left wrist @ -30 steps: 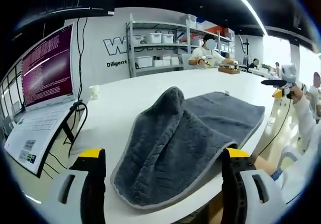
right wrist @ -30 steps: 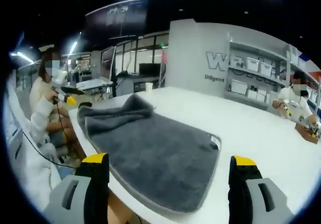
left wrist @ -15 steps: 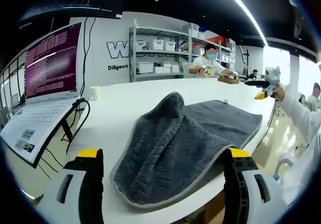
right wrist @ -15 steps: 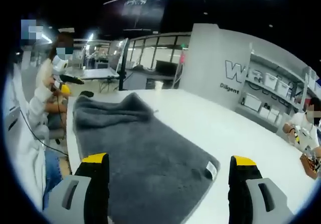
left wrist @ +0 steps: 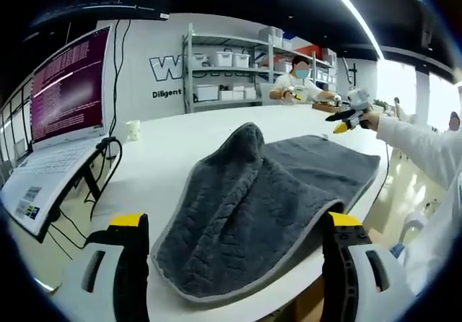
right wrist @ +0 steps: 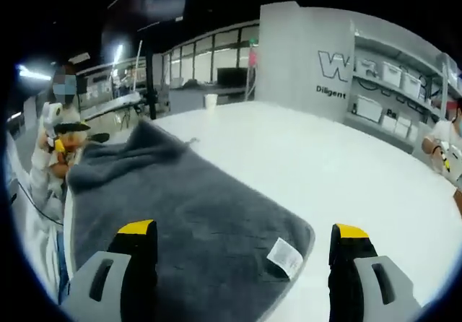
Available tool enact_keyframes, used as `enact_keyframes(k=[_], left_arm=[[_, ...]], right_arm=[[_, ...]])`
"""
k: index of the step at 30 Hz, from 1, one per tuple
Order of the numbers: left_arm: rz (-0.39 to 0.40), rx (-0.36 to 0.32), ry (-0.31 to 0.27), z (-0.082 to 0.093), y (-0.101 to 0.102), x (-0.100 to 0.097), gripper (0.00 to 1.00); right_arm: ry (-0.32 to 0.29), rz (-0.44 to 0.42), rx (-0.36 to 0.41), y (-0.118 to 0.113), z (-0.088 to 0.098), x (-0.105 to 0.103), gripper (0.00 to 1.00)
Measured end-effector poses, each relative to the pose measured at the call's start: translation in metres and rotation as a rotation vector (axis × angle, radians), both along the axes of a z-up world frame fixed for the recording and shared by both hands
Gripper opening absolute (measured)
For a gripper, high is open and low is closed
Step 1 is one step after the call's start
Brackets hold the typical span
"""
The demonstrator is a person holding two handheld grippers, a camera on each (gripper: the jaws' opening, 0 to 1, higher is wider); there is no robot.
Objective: Open the folded towel by lifting each exposed corner and separating the folded layers until the towel lies flat within the target outline without major curled edges
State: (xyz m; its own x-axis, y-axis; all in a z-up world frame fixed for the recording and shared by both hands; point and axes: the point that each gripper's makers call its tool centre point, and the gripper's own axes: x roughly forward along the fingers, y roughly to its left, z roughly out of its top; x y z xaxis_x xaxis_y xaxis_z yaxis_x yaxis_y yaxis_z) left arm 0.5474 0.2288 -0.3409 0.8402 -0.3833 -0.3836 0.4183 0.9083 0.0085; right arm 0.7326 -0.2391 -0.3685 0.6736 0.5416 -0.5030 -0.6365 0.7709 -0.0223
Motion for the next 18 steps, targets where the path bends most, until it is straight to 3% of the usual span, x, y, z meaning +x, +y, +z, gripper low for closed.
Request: enact_keyframes(k=[10,14,18], left_arm=[[-0.005,-0.008,0.001,-0.005,0.003,0.001,1.00],[-0.004,-0.007,0.007,-0.008,0.004,0.002,1.00],[-0.019,-0.017,0.010,-0.010,0.001,0.003,1.00]], right_arm=[[0.154,-0.048,0.036,-0.007,-0.040,0.033,0.99],[0.189,-0.063,0.079,-0.005,-0.047,0.035,0.98],[0.188,-0.087,0.101,-0.005,-0.051,0.038,0.91]])
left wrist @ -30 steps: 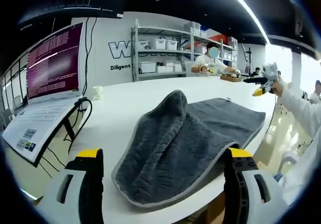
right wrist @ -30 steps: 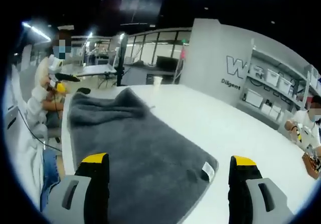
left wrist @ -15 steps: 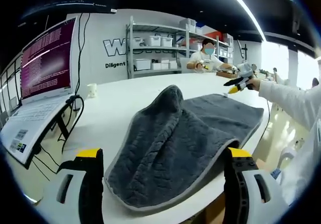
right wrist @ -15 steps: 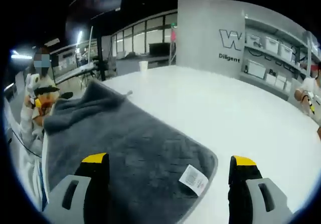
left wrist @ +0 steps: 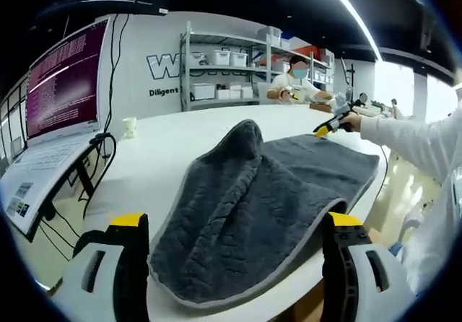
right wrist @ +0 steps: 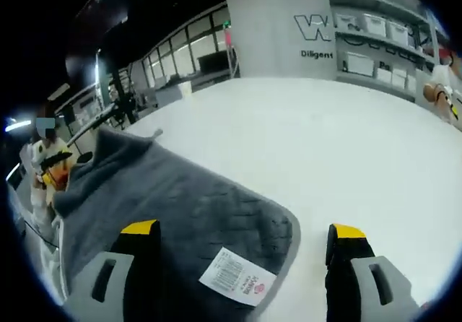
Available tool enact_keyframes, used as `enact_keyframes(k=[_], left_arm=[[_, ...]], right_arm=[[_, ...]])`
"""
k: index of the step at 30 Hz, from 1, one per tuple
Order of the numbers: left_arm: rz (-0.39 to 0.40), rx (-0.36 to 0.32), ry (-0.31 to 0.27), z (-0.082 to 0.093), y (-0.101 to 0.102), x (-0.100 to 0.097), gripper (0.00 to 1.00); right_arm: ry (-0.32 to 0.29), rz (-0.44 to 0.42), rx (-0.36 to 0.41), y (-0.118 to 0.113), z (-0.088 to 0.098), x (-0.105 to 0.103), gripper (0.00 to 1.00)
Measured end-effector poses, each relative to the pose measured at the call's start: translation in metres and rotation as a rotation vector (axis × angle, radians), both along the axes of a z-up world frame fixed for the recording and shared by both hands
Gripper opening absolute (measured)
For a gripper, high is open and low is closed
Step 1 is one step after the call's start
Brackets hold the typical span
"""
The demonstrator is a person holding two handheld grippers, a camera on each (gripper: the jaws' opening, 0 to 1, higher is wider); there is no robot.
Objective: Open the folded towel by lifting each exposed corner and separating the folded layers until the towel lies flat within the target outline without major curled edges
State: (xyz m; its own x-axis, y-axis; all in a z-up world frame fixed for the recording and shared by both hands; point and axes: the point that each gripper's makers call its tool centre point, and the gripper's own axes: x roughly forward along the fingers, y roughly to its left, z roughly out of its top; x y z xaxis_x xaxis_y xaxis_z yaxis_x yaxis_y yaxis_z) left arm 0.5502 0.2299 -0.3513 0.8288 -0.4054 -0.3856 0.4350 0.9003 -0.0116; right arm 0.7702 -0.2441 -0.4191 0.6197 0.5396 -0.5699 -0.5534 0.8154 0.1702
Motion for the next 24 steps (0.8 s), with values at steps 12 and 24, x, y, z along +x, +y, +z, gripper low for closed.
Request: enact_keyframes(k=[12,24], left_arm=[[0.009,-0.008,0.012,-0.005,0.003,0.003,1.00],[0.008,-0.013,0.033,-0.011,0.002,0.006,1.00]], right_arm=[[-0.049,-0.065,-0.084,-0.025,-0.008,0.024,0.47],[-0.110,-0.014,-0.178,-0.039,-0.007,0.027,0.06]])
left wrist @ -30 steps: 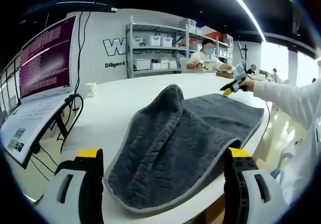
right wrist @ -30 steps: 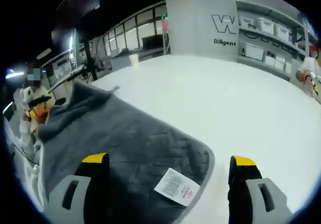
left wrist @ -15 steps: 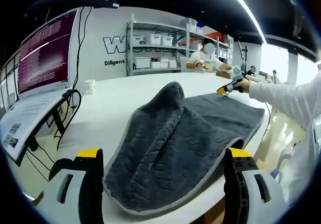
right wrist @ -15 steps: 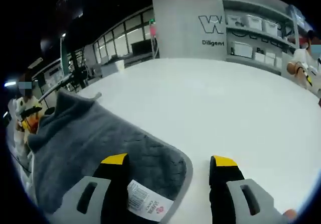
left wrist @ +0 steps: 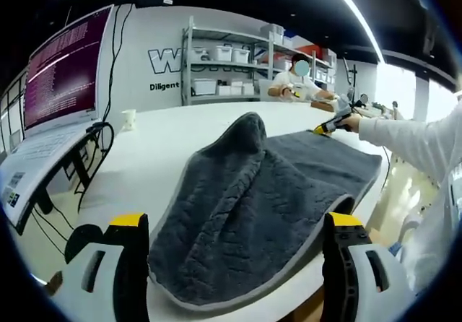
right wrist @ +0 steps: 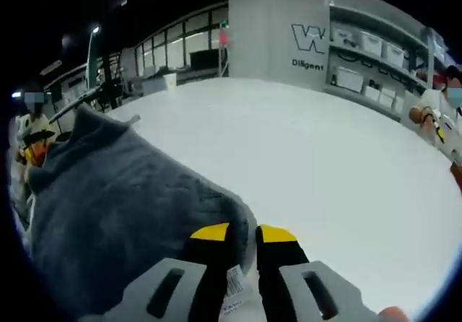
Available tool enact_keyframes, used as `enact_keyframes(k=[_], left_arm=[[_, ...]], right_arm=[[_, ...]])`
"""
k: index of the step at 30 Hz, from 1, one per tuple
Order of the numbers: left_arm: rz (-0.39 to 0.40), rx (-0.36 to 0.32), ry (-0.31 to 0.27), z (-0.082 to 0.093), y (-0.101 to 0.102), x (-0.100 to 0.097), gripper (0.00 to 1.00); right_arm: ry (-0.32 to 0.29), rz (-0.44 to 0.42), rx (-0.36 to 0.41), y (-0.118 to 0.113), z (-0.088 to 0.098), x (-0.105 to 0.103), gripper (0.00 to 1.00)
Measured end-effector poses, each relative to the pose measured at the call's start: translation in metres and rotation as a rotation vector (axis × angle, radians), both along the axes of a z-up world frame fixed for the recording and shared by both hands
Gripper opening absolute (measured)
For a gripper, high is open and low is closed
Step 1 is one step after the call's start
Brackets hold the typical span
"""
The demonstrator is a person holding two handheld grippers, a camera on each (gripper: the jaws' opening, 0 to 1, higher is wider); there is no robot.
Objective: Open the folded towel by lifting each exposed corner and separating the folded layers until the towel lies flat within the target outline without major curled edges
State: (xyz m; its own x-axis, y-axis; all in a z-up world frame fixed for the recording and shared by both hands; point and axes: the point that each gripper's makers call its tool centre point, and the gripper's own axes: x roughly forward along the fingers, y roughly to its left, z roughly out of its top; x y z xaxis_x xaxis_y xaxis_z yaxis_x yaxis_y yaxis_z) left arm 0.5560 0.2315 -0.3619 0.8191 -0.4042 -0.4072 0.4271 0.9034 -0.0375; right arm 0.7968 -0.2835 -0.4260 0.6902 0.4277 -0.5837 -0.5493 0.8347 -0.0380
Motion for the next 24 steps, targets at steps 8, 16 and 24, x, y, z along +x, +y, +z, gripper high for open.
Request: enact_keyframes(k=[8,16,24], left_arm=[[0.002,0.000,0.008,-0.003,0.002,0.003,1.00],[0.009,0.009,0.019,-0.009,0.003,0.006,1.00],[0.041,0.005,0.030,-0.012,0.009,0.014,0.99]], right_arm=[[-0.056,0.074,-0.238,-0.013,0.002,0.005,0.02],[-0.063,-0.001,-0.356,-0.046,0.004,0.030,0.01],[-0.064,-0.103,-0.448,-0.078,0.002,0.054,0.00]])
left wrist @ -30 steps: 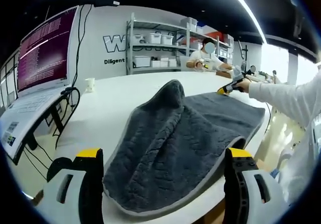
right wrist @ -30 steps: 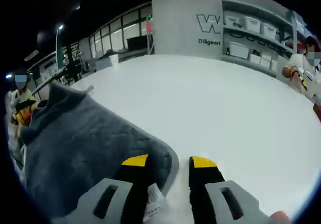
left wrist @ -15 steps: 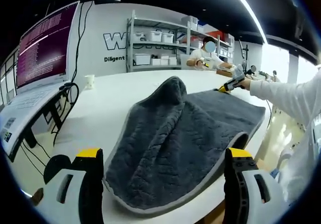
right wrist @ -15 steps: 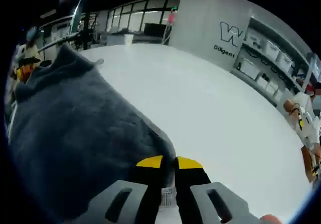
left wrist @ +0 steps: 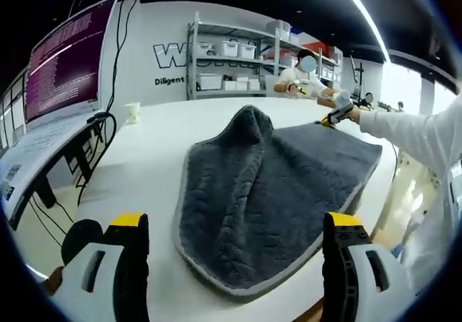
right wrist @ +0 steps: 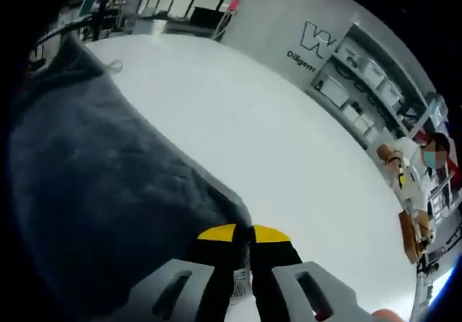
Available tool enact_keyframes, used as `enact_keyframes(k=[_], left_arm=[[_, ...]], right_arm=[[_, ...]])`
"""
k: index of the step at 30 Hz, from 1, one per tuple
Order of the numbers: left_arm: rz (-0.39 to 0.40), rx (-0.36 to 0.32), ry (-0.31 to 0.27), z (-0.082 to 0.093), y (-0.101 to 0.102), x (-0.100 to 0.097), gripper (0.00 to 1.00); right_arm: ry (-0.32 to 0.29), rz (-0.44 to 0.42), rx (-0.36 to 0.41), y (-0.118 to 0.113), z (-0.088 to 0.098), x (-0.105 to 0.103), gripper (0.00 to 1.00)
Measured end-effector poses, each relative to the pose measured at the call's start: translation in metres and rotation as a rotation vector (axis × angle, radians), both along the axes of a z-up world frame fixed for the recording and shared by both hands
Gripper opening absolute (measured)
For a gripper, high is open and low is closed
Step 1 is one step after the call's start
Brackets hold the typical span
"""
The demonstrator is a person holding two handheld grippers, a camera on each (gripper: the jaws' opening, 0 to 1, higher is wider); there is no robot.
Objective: Open the folded towel by lifting each exposed corner and separating the folded layers until the towel lies flat within the target outline without major curled edges
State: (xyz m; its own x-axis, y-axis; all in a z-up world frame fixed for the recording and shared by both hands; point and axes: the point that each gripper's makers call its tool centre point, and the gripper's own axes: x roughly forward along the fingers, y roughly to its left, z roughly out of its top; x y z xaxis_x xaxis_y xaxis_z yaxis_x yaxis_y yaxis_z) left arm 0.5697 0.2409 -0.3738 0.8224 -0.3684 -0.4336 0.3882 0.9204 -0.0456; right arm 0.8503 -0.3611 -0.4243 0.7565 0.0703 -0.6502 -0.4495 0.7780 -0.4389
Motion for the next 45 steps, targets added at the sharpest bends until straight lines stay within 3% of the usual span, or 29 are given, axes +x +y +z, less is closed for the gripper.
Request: enact_keyframes(k=[4,14,20,25,26,28,31,34,36,41,45], left_arm=[[0.005,0.008,0.008,-0.001,-0.001,0.002,0.99],[0.025,0.013,0.037,-0.010,-0.001,0.002,0.99],[0.024,0.008,0.051,-0.014,-0.003,0.001,0.99],[0.021,0.002,0.049,-0.013,-0.005,0.000,0.99],[0.019,-0.001,0.044,-0.011,-0.005,-0.001,0.99],[0.017,-0.002,0.040,-0.010,-0.006,-0.002,0.99],[0.016,-0.005,0.037,-0.008,-0.005,-0.004,0.99],[0.013,-0.008,0.029,-0.007,-0.006,-0.006,0.99],[0.012,-0.015,0.026,-0.006,-0.007,-0.007,0.99],[0.005,-0.022,0.011,0.000,-0.009,-0.012,0.99],[-0.001,-0.024,0.002,0.002,-0.012,-0.015,0.99]], right_arm=[[-0.007,-0.059,-0.054,-0.023,0.001,0.008,0.00],[-0.016,-0.174,-0.077,-0.062,-0.001,0.007,0.00],[-0.021,-0.211,-0.014,-0.070,0.001,0.007,0.00],[-0.040,-0.262,0.085,-0.071,0.004,0.007,0.01],[-0.030,-0.298,0.168,-0.069,0.002,0.005,0.02],[-0.057,-0.308,0.229,-0.068,0.010,0.005,0.03],[-0.116,-0.315,0.256,-0.070,0.026,0.000,0.07],[-0.184,-0.283,0.351,-0.059,0.048,-0.004,0.12],[-0.205,-0.263,0.350,-0.057,0.059,-0.011,0.19],[-0.225,-0.178,0.392,-0.035,0.086,-0.045,0.35],[-0.235,-0.086,0.462,-0.006,0.101,-0.085,0.38]])
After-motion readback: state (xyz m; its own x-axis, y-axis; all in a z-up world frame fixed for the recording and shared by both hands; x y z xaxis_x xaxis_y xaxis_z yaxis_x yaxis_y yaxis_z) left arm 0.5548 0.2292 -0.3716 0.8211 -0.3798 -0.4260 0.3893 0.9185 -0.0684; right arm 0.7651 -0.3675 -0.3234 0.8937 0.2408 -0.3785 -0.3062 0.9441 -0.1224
